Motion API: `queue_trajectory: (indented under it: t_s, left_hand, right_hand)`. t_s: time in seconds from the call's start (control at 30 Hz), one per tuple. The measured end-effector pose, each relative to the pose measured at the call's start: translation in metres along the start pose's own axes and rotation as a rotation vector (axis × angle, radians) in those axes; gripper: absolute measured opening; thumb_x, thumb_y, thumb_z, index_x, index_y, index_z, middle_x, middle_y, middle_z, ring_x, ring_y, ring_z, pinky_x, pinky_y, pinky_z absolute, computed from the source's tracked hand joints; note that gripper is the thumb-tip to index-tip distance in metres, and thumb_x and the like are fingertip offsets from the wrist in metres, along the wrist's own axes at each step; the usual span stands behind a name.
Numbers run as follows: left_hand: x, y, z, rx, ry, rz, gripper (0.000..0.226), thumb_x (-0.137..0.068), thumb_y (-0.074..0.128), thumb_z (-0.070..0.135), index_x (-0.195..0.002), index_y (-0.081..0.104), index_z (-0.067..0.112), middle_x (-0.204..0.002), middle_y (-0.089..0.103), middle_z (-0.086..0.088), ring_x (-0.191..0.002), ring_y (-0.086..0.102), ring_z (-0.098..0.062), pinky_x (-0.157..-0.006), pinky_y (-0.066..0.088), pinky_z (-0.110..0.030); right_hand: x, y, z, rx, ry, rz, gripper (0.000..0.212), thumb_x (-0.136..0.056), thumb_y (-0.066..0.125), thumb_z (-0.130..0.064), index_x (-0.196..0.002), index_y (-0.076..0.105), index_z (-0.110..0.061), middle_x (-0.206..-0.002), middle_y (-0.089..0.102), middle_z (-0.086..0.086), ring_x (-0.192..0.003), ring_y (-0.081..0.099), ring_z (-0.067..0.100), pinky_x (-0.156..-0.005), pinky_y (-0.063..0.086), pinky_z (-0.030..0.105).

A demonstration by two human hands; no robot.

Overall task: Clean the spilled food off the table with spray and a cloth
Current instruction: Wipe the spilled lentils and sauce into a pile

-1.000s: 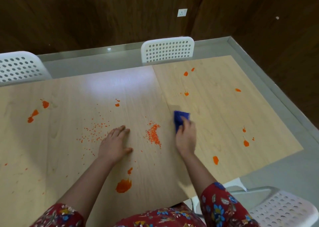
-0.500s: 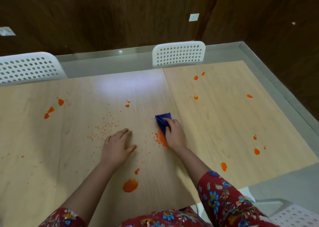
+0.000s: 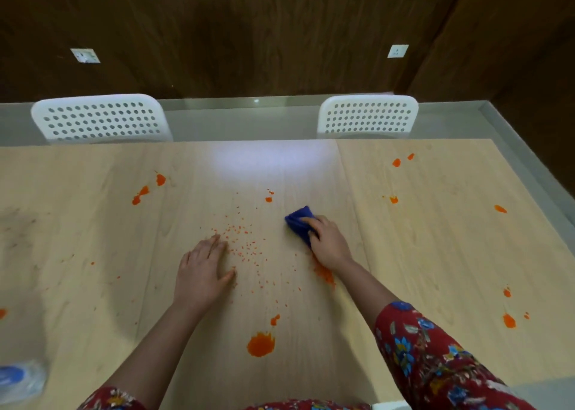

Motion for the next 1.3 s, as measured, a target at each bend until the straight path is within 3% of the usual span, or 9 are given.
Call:
queue_trajectory:
  t_s: [0.2, 0.33, 0.5, 0.57, 0.7, 0.87, 0.97, 1.1, 1.3]
  left_hand:
    - [0.008, -0.002, -0.005, 0.034, 0.05, -0.023, 0.075, -0.086, 0.062, 0.051, -0.15, 0.029, 0.028, -0.157, 0.025, 0.006, -0.146, 0.02, -0.017, -0.12, 0.016, -0.039]
    - [0.02, 0.007, 0.0, 0.0, 0.135, -0.106, 0.079, -0.086, 0.059, 0.053, -0.152, 0.021, 0.03, -0.159, 0.019, 0.01, -0.147, 0.013, -0.015, -0.121, 0.01, -0.038]
    - [0.027, 0.011, 0.002, -0.062, 0.137, -0.153, 0.079, -0.087, 0.055, 0.056, -0.152, 0.018, 0.032, -0.159, 0.016, 0.014, -0.148, 0.01, -0.012, -0.121, 0.006, -0.037]
    - [0.028, 0.011, 0.003, -0.071, 0.126, -0.17, 0.081, -0.086, 0.055, 0.058, -0.153, 0.017, 0.031, -0.16, 0.014, 0.014, -0.148, 0.009, -0.012, -0.121, 0.006, -0.037]
    - [0.031, 0.012, 0.006, -0.076, 0.116, -0.199, 0.089, -0.084, 0.057, 0.06, -0.154, 0.011, 0.03, -0.161, 0.008, 0.012, -0.149, 0.006, -0.013, -0.121, 0.004, -0.038]
    - [0.035, 0.011, 0.007, -0.048, 0.097, -0.169, 0.092, -0.082, 0.062, 0.056, -0.154, 0.011, 0.028, -0.162, 0.011, 0.009, -0.149, 0.008, -0.013, -0.121, 0.005, -0.039]
    - [0.037, 0.011, 0.007, -0.048, 0.088, -0.162, 0.091, -0.084, 0.06, 0.056, -0.154, 0.011, 0.028, -0.161, 0.011, 0.01, -0.148, 0.008, -0.013, -0.121, 0.005, -0.039]
    - [0.038, 0.012, 0.006, -0.039, 0.079, -0.164, 0.089, -0.084, 0.06, 0.056, -0.154, 0.012, 0.029, -0.161, 0.011, 0.011, -0.148, 0.009, -0.013, -0.121, 0.005, -0.04]
    - [0.038, 0.014, 0.008, -0.084, 0.091, -0.173, 0.088, -0.086, 0.057, 0.056, -0.154, 0.01, 0.027, -0.162, 0.007, 0.01, -0.149, 0.007, -0.014, -0.121, 0.003, -0.042]
  right_hand:
    - [0.022, -0.039, 0.041, -0.175, 0.226, 0.331, 0.04, -0.095, 0.045, -0.006, -0.131, 0.057, -0.017, -0.131, 0.058, 0.002, -0.119, 0.052, 0.019, -0.096, 0.04, 0.027]
    - [0.028, -0.032, 0.052, -0.035, 0.263, 0.24, 0.041, -0.096, 0.043, -0.009, -0.135, 0.054, -0.019, -0.134, 0.055, 0.002, -0.118, 0.05, 0.023, -0.094, 0.041, 0.03]
    - [0.03, -0.006, 0.005, -0.073, 0.035, -0.036, 0.042, -0.094, 0.045, -0.006, -0.131, 0.058, -0.022, -0.13, 0.057, -0.001, -0.117, 0.051, 0.018, -0.092, 0.039, 0.024]
    - [0.04, -0.014, 0.001, -0.117, 0.04, 0.022, 0.041, -0.093, 0.047, -0.005, -0.128, 0.06, -0.023, -0.127, 0.059, -0.003, -0.115, 0.052, 0.014, -0.088, 0.036, 0.019]
    - [0.081, -0.048, 0.041, -0.205, 0.308, 0.287, 0.041, -0.095, 0.052, -0.013, -0.136, 0.052, -0.018, -0.13, 0.056, 0.003, -0.118, 0.053, 0.02, -0.09, 0.034, 0.021]
    - [0.142, -0.041, 0.078, -0.114, 0.593, 0.285, 0.047, -0.096, 0.053, -0.024, -0.141, 0.043, -0.017, -0.131, 0.05, 0.01, -0.105, 0.056, 0.025, -0.084, 0.041, 0.031]
    - [0.15, -0.022, 0.058, -0.114, 0.57, 0.299, 0.047, -0.097, 0.052, -0.026, -0.141, 0.041, -0.015, -0.13, 0.046, 0.009, -0.091, 0.052, 0.018, -0.078, 0.039, 0.027]
    - [0.127, 0.004, 0.015, -0.16, 0.47, 0.261, 0.047, -0.097, 0.053, -0.024, -0.142, 0.043, -0.016, -0.129, 0.046, 0.004, -0.101, 0.056, 0.018, -0.081, 0.039, 0.023]
    - [0.118, -0.037, 0.013, -0.245, 0.171, 0.243, 0.04, -0.085, 0.057, 0.003, -0.117, 0.066, -0.019, -0.113, 0.06, -0.011, -0.101, 0.051, 0.001, -0.088, 0.04, 0.014]
Point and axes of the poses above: each hand's wrist, its own x-axis away from the middle knuckle, its own y-axis out of the palm, z = x × y, the point moved 6 cm from there along -x, towards the middle knuckle
